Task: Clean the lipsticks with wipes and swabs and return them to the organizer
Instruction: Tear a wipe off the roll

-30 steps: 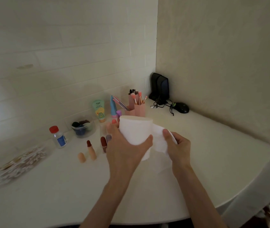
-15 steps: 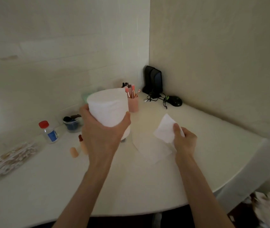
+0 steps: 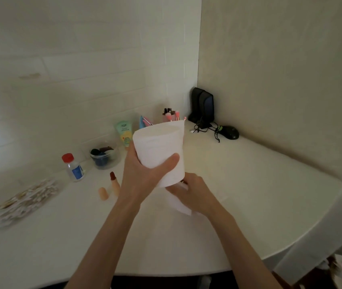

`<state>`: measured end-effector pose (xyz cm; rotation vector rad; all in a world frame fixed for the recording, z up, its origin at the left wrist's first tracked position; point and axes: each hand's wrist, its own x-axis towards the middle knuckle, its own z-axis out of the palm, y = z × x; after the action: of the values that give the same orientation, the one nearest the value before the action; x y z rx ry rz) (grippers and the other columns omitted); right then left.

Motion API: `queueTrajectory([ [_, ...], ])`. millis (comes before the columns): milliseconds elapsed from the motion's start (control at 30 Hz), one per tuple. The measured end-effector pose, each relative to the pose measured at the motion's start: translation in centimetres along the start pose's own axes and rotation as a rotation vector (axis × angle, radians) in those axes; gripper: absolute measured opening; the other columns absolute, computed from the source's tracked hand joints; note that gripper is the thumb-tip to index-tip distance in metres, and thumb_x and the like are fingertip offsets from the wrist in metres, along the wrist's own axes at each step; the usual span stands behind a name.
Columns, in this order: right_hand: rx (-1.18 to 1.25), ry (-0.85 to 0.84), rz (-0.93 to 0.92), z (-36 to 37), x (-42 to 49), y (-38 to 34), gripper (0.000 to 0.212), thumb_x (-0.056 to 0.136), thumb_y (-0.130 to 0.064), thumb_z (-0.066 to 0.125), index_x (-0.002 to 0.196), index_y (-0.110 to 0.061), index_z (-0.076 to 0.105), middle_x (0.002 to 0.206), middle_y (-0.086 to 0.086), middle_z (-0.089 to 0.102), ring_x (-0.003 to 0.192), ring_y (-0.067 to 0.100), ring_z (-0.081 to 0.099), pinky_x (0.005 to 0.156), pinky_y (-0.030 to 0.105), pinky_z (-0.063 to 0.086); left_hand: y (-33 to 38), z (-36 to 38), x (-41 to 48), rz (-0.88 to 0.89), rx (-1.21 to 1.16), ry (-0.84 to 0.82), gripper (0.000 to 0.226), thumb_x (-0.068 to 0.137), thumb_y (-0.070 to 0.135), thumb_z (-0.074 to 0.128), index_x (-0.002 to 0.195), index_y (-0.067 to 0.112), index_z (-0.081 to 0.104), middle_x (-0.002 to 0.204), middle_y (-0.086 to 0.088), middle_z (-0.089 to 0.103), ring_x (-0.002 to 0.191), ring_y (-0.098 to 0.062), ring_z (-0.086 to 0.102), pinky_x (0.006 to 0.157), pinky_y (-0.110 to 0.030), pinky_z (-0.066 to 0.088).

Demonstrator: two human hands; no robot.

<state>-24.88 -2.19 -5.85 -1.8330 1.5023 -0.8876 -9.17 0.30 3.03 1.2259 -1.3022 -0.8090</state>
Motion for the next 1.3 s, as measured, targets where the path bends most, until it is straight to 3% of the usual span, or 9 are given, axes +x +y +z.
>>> queueTrajectory([
  [200, 0.048, 0.185, -0.033, -1.1, 0.1, 0.3, 0.049, 0.085, -0.022, 0.082, 0.131, -0.023, 0.066, 0.122, -0.010, 0.064, 0.112, 0.008, 0.060, 0.085, 0.010, 0.043, -1.2, -0.6, 0.0, -0.063, 0.023, -0.075, 0.073, 0.072, 0.035, 0.086, 0.124, 0.046, 0.036, 0.106, 0.032, 0.051, 0.094, 0.010, 0.054, 0.061, -0.008, 0.045],
  [300, 0.334, 0.283, 0.004, -3.0, 0.0, 0.3, 0.052, 0.088, 0.000, 0.064, 0.134, -0.022, 0.065, 0.130, -0.007, 0.069, 0.119, 0.008, 0.063, 0.103, 0.037, 0.051, -1.7, -0.8, -0.1, -0.080, 0.027, -0.123, 0.065, 0.075, 0.030, 0.086, 0.117, 0.047, 0.039, 0.105, 0.030, 0.052, 0.092, 0.008, 0.054, 0.054, 0.000, 0.043],
  [400, 0.826, 0.160, -0.009, -4.7, -0.9, -1.7, 0.038, 0.103, -0.018, 0.048, 0.138, -0.023, 0.063, 0.132, 0.000, 0.069, 0.127, 0.020, 0.062, 0.112, 0.045, 0.045, -2.1, -0.7, 0.3, -0.114, 0.022, -0.222, 0.076, 0.068, 0.048, 0.089, 0.129, 0.040, 0.044, 0.121, 0.019, 0.058, 0.099, 0.004, 0.059, 0.064, 0.001, 0.045],
  [500, 0.742, -0.039, -0.045, -5.4, -1.9, -3.5, 0.038, 0.106, -0.047, 0.045, 0.137, -0.034, 0.062, 0.132, -0.006, 0.069, 0.124, 0.015, 0.064, 0.109, 0.044, 0.049, -2.5, -0.1, 0.6, -0.089, 0.142, -0.226, 0.118, 0.039, 0.080, 0.085, 0.141, 0.039, 0.040, 0.133, 0.010, 0.056, 0.116, -0.011, 0.060, 0.089, -0.034, 0.059],
  [700, 0.662, 0.094, -0.059, -4.4, -1.0, -3.1, 0.065, 0.078, -0.029, 0.086, 0.137, -0.036, 0.058, 0.129, -0.012, 0.068, 0.120, 0.011, 0.065, 0.096, 0.035, 0.058, -2.7, 2.8, 0.1, 0.027, 0.402, -0.133, 0.116, 0.056, 0.063, 0.088, 0.149, 0.023, 0.030, 0.127, 0.016, 0.049, 0.130, -0.021, 0.049, 0.114, -0.052, 0.039],
  [800, 0.674, 0.130, -0.020, -4.5, -0.8, -2.4, 0.069, 0.074, -0.023, 0.092, 0.133, -0.038, 0.060, 0.127, -0.012, 0.069, 0.117, 0.011, 0.065, 0.091, 0.034, 0.060, -3.4, 4.0, -0.2, 0.037, 0.513, -0.123, 0.115, 0.064, 0.058, 0.087, 0.152, 0.021, 0.024, 0.149, 0.005, 0.043, 0.140, -0.017, 0.037, 0.111, -0.021, 0.016],
  [933, 0.701, 0.318, 0.032, -5.8, 0.0, -0.8, 0.074, 0.070, -0.025, 0.095, 0.134, -0.034, 0.059, 0.124, -0.014, 0.070, 0.113, 0.005, 0.066, 0.089, 0.029, 0.059, -4.7, 3.1, -0.1, 0.073, 0.518, -0.226, 0.126, 0.059, 0.063, 0.088, 0.156, 0.032, 0.013, 0.139, 0.019, 0.035, 0.114, 0.005, 0.023, 0.101, -0.023, 0.029],
  [1133, 0.496, 0.687, 0.189, -7.6, 3.8, 2.8, 0.088, 0.060, -0.037, 0.096, 0.137, -0.030, 0.056, 0.127, -0.011, 0.063, 0.117, 0.015, 0.060, 0.095, 0.037, 0.056, -6.6, 1.0, -2.0, 0.277, 0.513, -0.302, 0.044, 0.090, 0.035, 0.073, 0.131, 0.037, 0.057, 0.112, 0.024, 0.064, 0.104, 0.002, 0.062, 0.091, -0.028, 0.055],
  [1300, 0.387, 0.785, 0.236, -8.1, 6.0, 5.0, 0.094, 0.064, -0.031, 0.094, 0.145, -0.026, 0.047, 0.130, -0.010, 0.055, 0.126, 0.018, 0.054, 0.106, 0.037, 0.047, -7.8, 0.3, -2.2, 0.312, 0.640, -0.322, 0.030, 0.094, 0.034, 0.068, 0.122, 0.041, 0.062, 0.110, 0.026, 0.067, 0.099, 0.008, 0.060, 0.092, -0.024, 0.054],
])
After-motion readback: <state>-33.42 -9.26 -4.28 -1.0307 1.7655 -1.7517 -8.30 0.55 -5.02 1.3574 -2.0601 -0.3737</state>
